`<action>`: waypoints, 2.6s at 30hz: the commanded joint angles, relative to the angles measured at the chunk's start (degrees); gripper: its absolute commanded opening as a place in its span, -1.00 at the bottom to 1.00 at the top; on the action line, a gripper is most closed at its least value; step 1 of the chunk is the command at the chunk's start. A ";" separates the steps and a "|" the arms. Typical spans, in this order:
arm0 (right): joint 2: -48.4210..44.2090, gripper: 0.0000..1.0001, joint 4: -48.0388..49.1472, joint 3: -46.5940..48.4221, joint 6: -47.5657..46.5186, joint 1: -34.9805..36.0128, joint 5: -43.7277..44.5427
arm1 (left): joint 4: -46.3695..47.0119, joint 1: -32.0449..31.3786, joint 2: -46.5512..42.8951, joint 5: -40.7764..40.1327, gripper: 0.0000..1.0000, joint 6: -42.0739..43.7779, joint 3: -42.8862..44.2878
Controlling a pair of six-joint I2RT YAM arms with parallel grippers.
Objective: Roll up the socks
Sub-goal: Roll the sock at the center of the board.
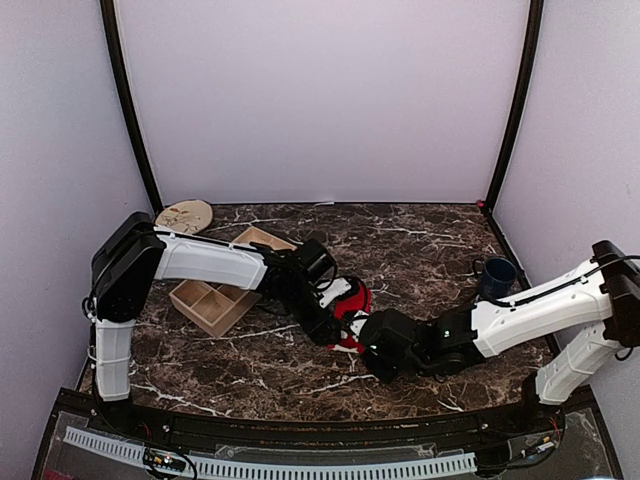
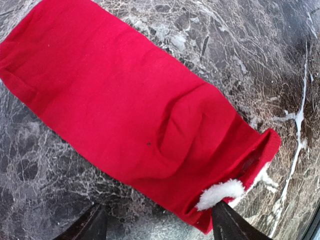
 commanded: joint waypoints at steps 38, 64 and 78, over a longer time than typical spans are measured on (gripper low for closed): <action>15.93 -0.28 7.49 4.36 -24.43 -3.80 2.84 | -13.81 0.32 10.23 4.45 0.21 -0.02 4.05; 14.90 -1.00 1.14 8.40 -21.34 -7.86 -11.45 | -10.03 1.73 6.40 2.29 0.45 -4.52 2.50; 13.52 -1.00 -5.26 12.27 -13.88 -12.54 -27.74 | 0.74 3.31 -2.57 0.11 0.53 -12.35 -7.72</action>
